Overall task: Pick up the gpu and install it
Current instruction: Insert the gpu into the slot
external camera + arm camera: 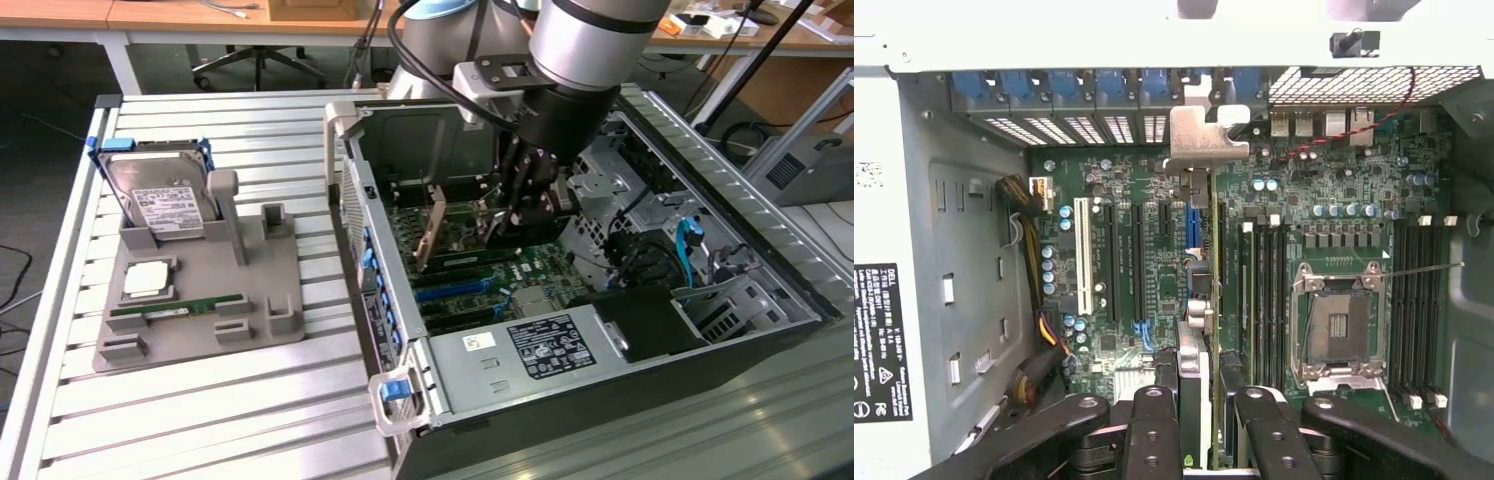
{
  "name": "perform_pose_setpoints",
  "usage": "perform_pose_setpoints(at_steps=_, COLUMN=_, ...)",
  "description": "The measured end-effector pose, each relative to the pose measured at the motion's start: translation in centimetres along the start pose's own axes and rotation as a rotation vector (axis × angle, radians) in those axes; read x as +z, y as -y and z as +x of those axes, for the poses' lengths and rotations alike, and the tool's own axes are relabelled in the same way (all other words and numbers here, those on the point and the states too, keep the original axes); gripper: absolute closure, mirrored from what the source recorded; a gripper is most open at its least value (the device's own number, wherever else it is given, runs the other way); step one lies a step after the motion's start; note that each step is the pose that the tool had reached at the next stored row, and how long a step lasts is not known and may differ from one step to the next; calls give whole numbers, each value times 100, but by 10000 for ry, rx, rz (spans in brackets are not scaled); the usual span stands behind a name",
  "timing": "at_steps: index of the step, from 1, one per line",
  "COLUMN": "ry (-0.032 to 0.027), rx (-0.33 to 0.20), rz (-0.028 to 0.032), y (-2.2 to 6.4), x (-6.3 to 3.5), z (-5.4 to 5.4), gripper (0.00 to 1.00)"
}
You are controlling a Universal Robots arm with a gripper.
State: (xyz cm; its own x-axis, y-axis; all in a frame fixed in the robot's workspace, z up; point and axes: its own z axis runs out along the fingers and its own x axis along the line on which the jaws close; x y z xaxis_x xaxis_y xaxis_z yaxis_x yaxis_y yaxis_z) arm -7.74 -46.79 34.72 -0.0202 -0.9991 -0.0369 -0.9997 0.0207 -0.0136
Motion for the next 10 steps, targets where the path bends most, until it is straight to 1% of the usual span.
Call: perform_pose_setpoints(at_steps=10, ry=1, rx=0, rz=0, y=0, x=19, z=3, gripper=73)
